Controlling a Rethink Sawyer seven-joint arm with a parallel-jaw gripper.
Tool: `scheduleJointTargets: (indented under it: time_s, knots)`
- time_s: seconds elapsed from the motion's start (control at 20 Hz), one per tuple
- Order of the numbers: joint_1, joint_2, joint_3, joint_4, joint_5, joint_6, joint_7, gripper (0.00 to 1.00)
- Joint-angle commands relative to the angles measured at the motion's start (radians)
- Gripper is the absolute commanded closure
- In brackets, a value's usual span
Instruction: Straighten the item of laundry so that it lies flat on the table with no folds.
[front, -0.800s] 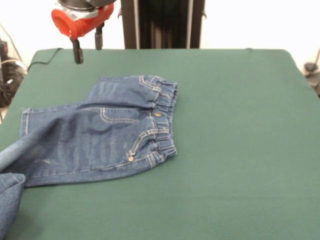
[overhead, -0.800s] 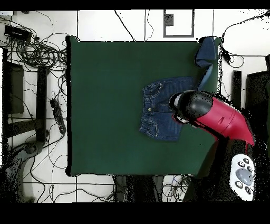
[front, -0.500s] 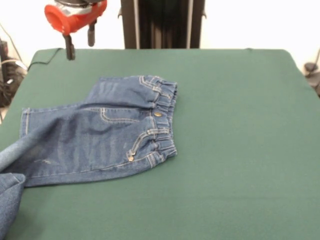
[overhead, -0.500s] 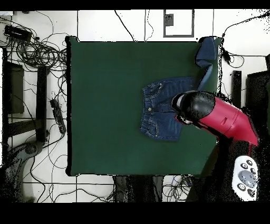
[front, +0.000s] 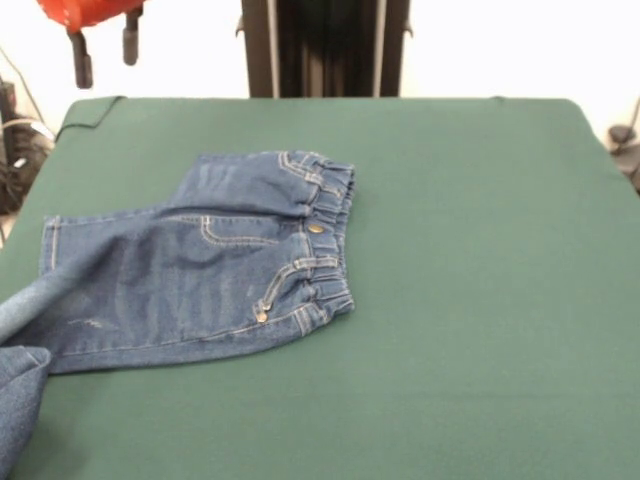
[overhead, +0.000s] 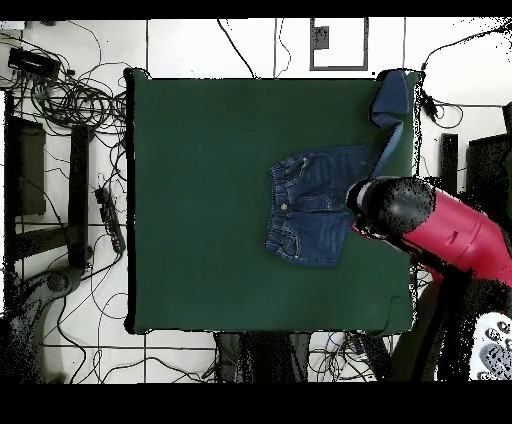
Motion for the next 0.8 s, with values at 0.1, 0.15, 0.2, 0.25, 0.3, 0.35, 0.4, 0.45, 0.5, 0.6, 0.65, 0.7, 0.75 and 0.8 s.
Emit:
scheduleJointTargets:
  time_s: [0.1, 0.15, 0.2, 0.25, 0.3, 0.35, 0.4, 0.45, 0.5, 0.6, 0.65, 0.7, 0.75, 0.8]
  knots:
    - [-0.17, -0.056, 0.368, 0.151, -0.233, -0.14, -0.796, 0.0]
    - [-0.235, -0.065, 0.469, 0.19, -0.265, -0.155, -0.956, 0.0]
    - [-0.285, -0.066, 0.551, 0.22, -0.306, -0.172, -1.077, 0.0]
    - [-0.34, -0.065, 0.639, 0.248, -0.357, -0.198, -1.2, 0.0]
    - [-0.382, -0.064, 0.704, 0.272, -0.402, -0.214, -1.285, 0.0]
    - [-0.426, -0.059, 0.769, 0.295, -0.437, -0.222, -1.362, 0.0]
    - [-0.467, -0.056, 0.824, 0.315, -0.475, -0.23, -1.432, 0.0]
    - [-0.506, -0.048, 0.877, 0.332, -0.504, -0.224, -1.499, 0.0]
    - [-0.543, -0.037, 0.925, 0.342, -0.535, -0.215, -1.577, 0.0]
    - [-0.605, -0.021, 0.998, 0.358, -0.576, -0.187, -1.709, 0.0]
    - [-0.626, -0.016, 1.021, 0.364, -0.587, -0.172, -1.756, 0.0]
    - [-0.64, -0.019, 1.025, 0.362, -0.6, -0.156, -1.79, 0.0]
    - [-0.655, -0.019, 1.041, 0.367, -0.611, -0.145, -1.83, 0.0]
    - [-0.675, -0.014, 1.054, 0.365, -0.613, -0.128, -1.877, 0.0]
